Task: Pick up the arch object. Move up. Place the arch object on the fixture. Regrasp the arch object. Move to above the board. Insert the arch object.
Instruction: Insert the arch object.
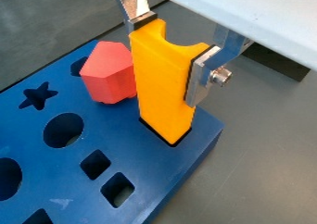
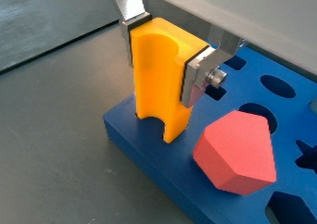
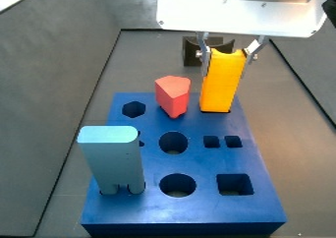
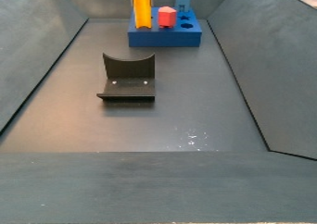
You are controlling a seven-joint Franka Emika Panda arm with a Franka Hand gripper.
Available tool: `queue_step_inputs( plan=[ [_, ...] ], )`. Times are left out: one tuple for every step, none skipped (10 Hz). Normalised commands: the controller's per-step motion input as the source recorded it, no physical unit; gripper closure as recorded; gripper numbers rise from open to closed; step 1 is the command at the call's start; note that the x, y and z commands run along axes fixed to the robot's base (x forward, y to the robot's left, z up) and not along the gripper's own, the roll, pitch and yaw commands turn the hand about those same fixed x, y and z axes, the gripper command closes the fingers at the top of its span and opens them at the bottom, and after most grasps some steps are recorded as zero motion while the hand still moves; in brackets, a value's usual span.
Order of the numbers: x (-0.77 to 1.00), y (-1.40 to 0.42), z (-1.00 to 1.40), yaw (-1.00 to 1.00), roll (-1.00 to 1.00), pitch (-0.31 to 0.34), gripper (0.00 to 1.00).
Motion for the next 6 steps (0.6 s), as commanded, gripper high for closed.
queue_step_inputs(
  plan=[
    [-0.11,-0.02,-0.26,0.03,0.06,-0.056,1.0],
    [-0.04,-0.08,-0.41,0.01,-0.02,-0.109,1.0],
    [0.0,-0.04,-0.32,0.0,0.0,-0.089,1.0],
    [0.0,0.0,-0.29,0.04,0.02,-0.031,1.0],
    [0.0,0.0,-0.39,0.01,0.05,-0.019,1.0],
    [0.03,0.0,-0.53,0.0,0.1,-0.026,1.0]
  ],
)
